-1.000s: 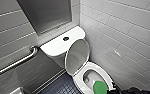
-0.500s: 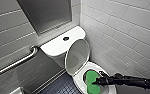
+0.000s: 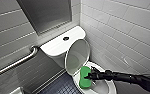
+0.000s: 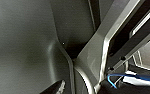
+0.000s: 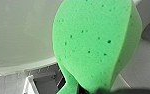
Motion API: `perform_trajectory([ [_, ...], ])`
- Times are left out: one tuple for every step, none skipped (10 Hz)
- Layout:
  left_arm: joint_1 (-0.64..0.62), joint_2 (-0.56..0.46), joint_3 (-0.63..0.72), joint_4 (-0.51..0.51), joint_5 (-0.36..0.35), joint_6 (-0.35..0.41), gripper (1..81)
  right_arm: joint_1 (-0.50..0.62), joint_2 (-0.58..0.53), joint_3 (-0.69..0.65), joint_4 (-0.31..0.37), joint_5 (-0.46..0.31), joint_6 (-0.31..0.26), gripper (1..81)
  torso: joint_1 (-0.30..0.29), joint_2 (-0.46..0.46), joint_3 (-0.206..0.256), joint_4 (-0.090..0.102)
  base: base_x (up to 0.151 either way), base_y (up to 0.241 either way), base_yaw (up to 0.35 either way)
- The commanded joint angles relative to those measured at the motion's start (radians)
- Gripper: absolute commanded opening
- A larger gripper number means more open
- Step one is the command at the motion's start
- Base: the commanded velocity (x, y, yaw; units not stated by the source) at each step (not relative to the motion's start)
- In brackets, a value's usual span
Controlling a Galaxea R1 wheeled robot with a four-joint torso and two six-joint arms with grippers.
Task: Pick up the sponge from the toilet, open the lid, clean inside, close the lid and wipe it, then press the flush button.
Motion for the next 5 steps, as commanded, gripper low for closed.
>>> perform_trajectory([
  [0.004,-0.024,0.019,-0.002,0.077,0.004,81.1,0.13,0.112,-0.089,0.013,0.037,0.028,1.0,0.0,0.0,0.0,0.0,0.0,0.0,0.0],
  [0.004,-0.025,0.019,-0.002,0.077,0.004,81.1,0.122,0.141,-0.114,0.013,0.043,0.057,1.0,0.0,0.0,0.0,0.0,0.0,0.0,0.0],
  [0.004,-0.025,0.017,-0.002,0.077,0.004,81.1,0.11,0.158,-0.126,0.013,0.074,0.073,1.0,0.0,0.0,0.0,0.0,0.0,0.0,0.0],
  [0.004,-0.025,0.019,-0.002,0.077,0.004,81.1,0.093,0.173,-0.129,0.011,0.079,0.082,1.0,0.0,0.0,0.0,0.0,0.0,0.0,0.0],
  [0.004,-0.025,0.019,-0.002,0.077,0.004,81.1,0.064,0.19,-0.141,0.005,0.077,0.082,1.0,0.0,0.0,0.0,0.0,0.0,0.0,0.0],
])
